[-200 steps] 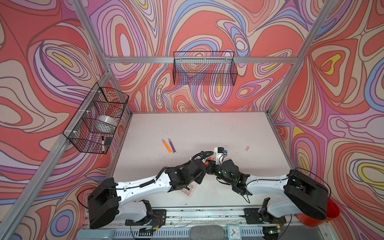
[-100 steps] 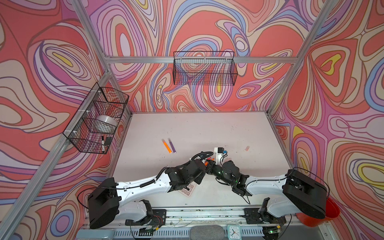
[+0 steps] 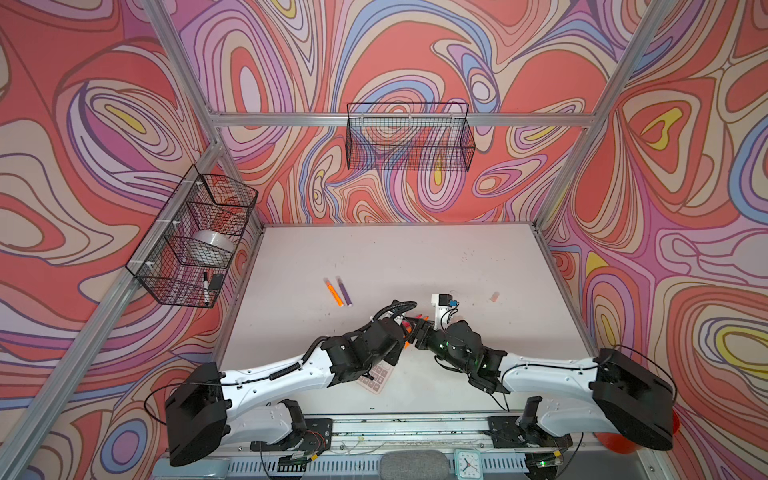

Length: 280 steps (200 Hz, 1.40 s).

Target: Insert the pens into the pen caps

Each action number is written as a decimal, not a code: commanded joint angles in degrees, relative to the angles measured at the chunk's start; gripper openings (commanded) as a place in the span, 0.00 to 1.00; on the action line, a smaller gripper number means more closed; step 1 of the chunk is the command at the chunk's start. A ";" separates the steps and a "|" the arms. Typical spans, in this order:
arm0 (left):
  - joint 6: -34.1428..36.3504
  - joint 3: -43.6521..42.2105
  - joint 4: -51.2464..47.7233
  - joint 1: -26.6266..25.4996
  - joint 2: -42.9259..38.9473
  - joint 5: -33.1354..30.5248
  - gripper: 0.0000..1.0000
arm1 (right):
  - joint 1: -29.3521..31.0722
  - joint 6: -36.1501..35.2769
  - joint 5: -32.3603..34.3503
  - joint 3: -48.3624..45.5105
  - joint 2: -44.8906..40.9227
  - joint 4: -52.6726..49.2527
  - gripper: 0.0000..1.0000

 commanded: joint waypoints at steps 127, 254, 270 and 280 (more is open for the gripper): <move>-1.87 -4.27 4.42 0.99 -6.29 3.74 0.00 | -4.01 -1.58 26.03 3.61 -1.00 -41.81 0.54; -1.86 -3.50 3.76 0.92 -5.81 3.59 0.00 | -16.22 -6.71 13.45 -0.68 7.65 -35.87 0.40; -1.85 -3.42 3.69 1.00 -5.77 3.37 0.00 | -17.17 -7.39 12.16 -0.51 9.20 -34.96 0.37; -1.76 -3.39 3.61 1.00 -5.76 3.35 0.00 | -17.55 -7.47 11.76 -0.22 10.27 -34.77 0.36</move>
